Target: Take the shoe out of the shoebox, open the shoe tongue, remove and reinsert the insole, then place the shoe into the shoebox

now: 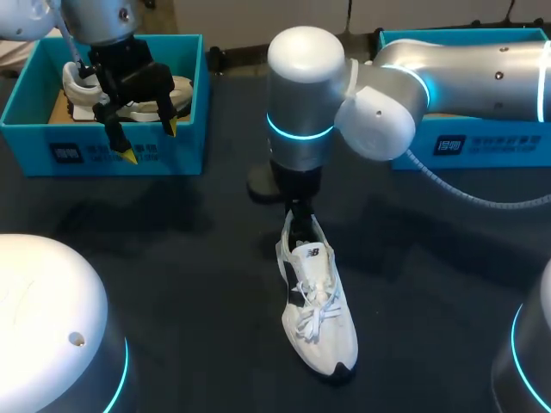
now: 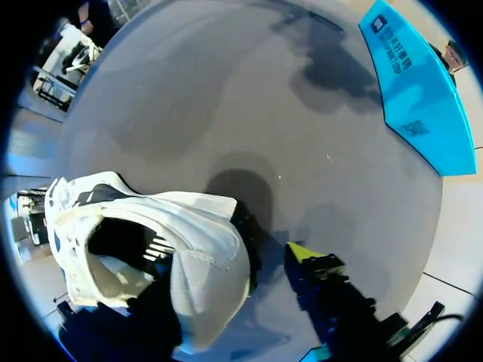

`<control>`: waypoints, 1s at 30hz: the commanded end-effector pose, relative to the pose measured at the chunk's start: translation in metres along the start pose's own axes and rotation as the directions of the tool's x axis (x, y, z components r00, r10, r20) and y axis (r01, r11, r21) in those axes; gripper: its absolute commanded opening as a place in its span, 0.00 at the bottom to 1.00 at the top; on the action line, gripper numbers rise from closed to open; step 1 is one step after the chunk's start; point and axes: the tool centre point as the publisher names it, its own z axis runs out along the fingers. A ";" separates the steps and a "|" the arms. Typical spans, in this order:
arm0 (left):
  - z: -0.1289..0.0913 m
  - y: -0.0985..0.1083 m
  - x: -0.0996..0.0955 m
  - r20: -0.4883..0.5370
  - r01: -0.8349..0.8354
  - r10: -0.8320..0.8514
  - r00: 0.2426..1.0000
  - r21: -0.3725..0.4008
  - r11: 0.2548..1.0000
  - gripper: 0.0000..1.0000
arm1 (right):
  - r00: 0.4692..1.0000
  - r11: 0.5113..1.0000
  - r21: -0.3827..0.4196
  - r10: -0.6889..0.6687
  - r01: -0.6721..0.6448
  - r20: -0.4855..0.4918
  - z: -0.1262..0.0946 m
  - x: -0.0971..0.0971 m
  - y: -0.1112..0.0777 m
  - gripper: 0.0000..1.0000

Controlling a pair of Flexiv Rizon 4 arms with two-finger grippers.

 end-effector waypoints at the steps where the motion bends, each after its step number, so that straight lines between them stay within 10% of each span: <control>1: 0.000 0.001 -0.001 -0.002 -0.001 0.001 1.000 0.000 1.000 1.00 | 1.000 1.000 -0.013 0.003 -0.003 0.007 0.004 0.003 0.001 0.22; 3: 0.000 0.001 -0.001 -0.002 -0.001 0.001 1.000 0.000 1.000 1.00 | 1.000 1.000 -0.017 0.012 -0.012 0.020 0.002 0.006 0.000 0.00; 12: 0.000 0.001 -0.001 -0.002 -0.001 0.001 1.000 0.000 1.000 1.00 | 0.996 0.999 0.011 0.038 -0.039 0.078 -0.022 0.012 0.001 0.00; 30: 0.000 0.001 -0.001 -0.002 -0.001 0.001 1.000 0.000 1.000 1.00 | 0.980 0.991 0.108 0.056 -0.077 0.190 -0.141 -0.031 -0.042 0.00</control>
